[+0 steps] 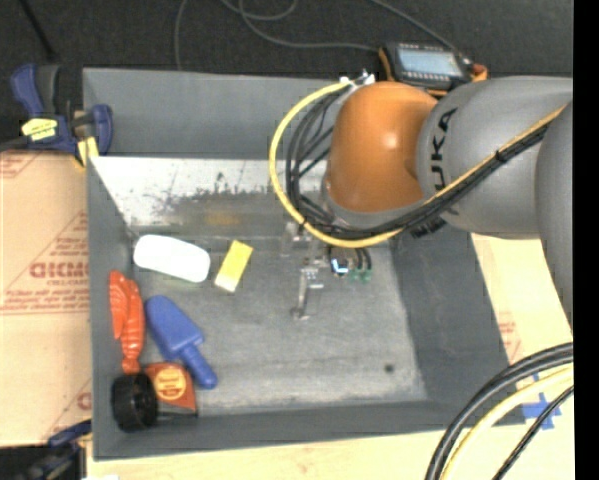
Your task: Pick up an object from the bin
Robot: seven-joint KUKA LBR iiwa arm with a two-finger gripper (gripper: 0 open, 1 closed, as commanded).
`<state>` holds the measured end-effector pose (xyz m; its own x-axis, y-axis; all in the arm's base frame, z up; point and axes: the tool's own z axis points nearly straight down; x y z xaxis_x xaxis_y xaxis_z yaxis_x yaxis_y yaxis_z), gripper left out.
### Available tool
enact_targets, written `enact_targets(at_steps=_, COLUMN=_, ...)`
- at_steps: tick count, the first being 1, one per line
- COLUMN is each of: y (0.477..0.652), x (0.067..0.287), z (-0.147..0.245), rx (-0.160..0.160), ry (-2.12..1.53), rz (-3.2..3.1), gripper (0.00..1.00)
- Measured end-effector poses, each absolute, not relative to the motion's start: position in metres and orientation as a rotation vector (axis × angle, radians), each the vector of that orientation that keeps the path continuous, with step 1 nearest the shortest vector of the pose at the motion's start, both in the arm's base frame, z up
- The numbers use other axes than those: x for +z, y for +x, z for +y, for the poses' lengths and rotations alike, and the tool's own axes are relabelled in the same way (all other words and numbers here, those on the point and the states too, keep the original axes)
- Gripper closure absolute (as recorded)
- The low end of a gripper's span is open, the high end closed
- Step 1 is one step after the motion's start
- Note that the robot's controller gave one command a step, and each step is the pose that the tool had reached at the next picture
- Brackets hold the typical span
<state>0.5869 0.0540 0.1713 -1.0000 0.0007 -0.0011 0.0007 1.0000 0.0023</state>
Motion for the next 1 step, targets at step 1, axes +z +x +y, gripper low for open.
enact_targets(at_steps=1, y=0.5869, x=0.1713, z=0.054, rx=0.004, ry=0.001, rz=3.14, gripper=0.0)
